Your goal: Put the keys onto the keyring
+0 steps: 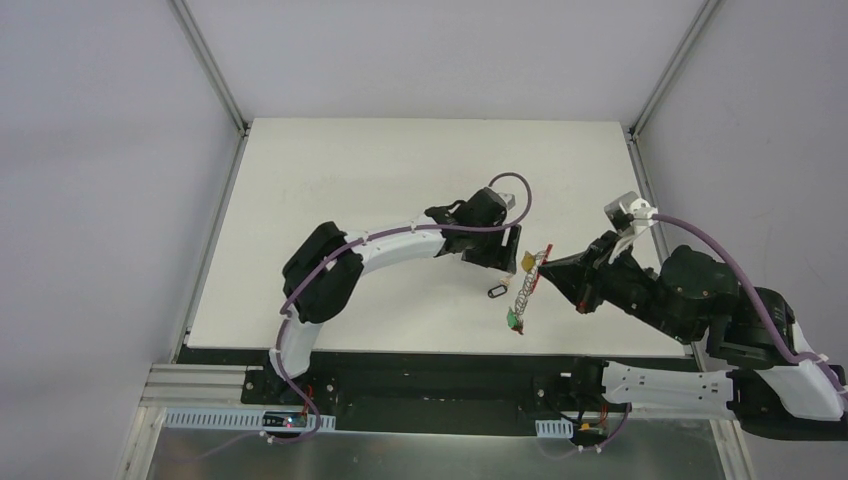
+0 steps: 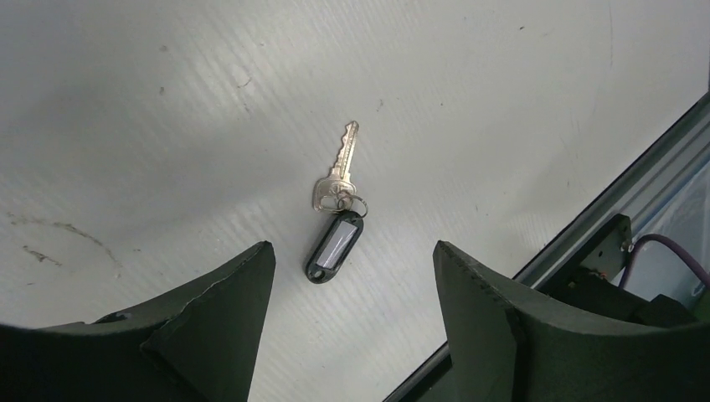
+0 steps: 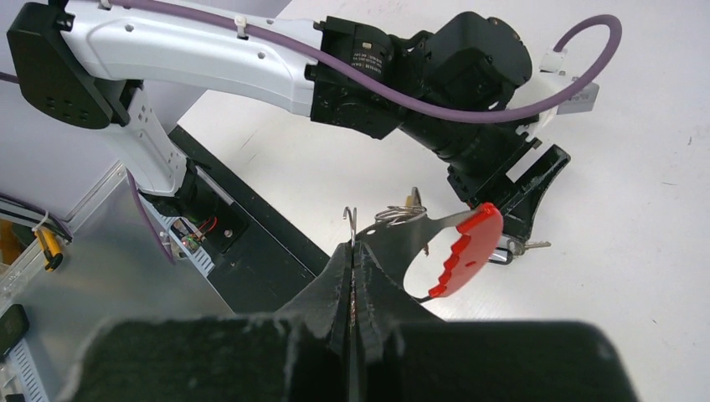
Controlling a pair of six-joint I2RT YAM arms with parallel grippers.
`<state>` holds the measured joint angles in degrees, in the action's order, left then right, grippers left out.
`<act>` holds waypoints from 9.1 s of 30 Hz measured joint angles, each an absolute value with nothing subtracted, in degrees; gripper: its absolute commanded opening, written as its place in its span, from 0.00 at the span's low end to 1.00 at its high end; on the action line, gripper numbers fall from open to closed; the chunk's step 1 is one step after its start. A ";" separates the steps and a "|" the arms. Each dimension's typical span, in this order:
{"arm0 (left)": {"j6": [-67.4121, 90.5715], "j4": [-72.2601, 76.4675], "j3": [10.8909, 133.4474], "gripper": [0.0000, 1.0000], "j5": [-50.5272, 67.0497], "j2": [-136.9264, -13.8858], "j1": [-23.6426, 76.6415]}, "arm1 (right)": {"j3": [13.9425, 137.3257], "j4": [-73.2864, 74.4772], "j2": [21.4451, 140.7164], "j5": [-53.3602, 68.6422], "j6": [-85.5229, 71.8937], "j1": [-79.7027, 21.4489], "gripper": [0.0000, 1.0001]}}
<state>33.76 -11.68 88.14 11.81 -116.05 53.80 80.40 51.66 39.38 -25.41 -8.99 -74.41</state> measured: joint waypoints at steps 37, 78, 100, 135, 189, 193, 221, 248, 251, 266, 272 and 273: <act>33.61 -31.46 112.07 0.40 2.46 -134.04 60.10 | 80.79 54.30 34.92 -24.38 -10.02 -74.41 0.00; 28.80 -32.64 106.72 0.00 -1.04 -128.64 61.19 | 80.36 54.30 35.07 -22.63 -10.02 -74.41 0.00; 20.21 -31.88 88.64 0.00 -5.96 -94.24 61.19 | 80.34 54.26 36.67 -17.37 -6.28 -74.41 0.00; 17.12 -30.70 78.06 0.00 11.97 -60.14 61.19 | 73.06 37.89 55.44 -18.39 10.48 -74.41 0.00; 17.12 -30.72 76.86 0.00 11.49 -58.26 61.19 | 73.06 30.22 57.80 -11.27 14.28 -76.84 0.00; 17.12 -30.72 76.86 0.00 11.49 -58.17 61.21 | 73.06 30.26 57.39 -11.29 14.46 -77.19 0.00; 16.88 -27.33 74.06 0.49 13.50 -51.94 61.19 | 70.37 27.18 50.59 -9.58 13.96 -78.39 0.00; 14.35 -9.34 66.22 0.44 31.97 -46.06 61.21 | 67.55 14.63 47.46 3.36 5.87 -78.43 0.00; 14.46 -7.92 65.76 0.43 32.69 -45.76 61.21 | 67.55 14.00 47.51 3.53 5.23 -78.43 0.00; 15.92 -4.23 63.77 0.27 33.95 -45.10 61.19 | 67.55 12.40 49.58 5.30 4.58 -78.48 0.00; 16.03 -3.68 63.70 0.22 34.39 -45.10 61.19 | 67.55 12.14 49.56 5.48 4.60 -78.48 0.00; 16.05 -3.66 63.64 0.21 34.39 -45.10 61.19 | 67.55 12.16 49.56 5.50 4.60 -78.48 0.00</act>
<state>16.05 -3.66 63.64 34.39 -45.10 61.19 67.55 12.16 49.56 5.50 4.60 -78.48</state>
